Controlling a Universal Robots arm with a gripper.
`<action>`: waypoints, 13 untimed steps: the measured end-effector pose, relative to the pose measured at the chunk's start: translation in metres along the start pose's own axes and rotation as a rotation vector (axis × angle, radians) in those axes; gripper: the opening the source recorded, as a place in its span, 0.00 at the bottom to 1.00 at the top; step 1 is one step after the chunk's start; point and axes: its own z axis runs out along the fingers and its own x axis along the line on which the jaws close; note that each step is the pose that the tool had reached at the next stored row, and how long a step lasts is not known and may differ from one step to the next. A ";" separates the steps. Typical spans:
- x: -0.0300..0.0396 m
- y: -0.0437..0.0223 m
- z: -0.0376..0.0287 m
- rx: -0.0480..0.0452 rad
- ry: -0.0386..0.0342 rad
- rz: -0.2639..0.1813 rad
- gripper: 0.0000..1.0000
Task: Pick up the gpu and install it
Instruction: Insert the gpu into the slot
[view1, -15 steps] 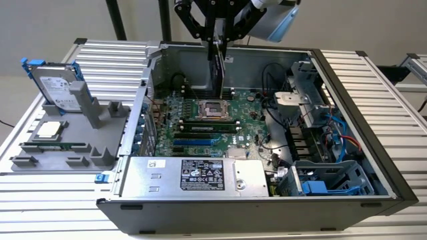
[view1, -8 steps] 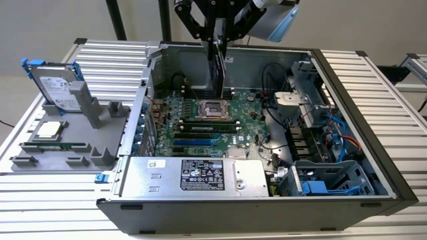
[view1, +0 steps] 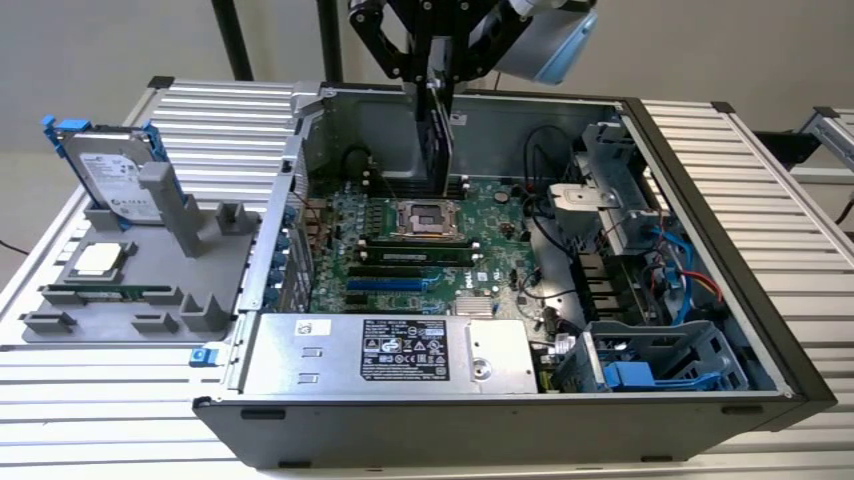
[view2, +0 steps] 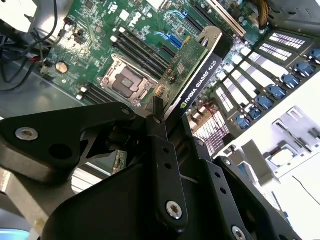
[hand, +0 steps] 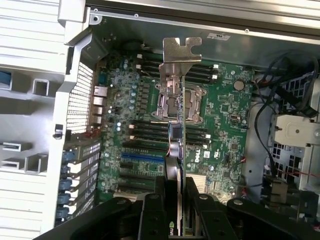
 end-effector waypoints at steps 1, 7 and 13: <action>0.0000 0.0000 0.0000 -0.0001 0.0001 -0.004 0.00; 0.0000 0.0000 0.0000 -0.0005 0.0013 -0.028 0.00; 0.0000 0.0000 0.0000 -0.0011 0.0024 -0.052 0.00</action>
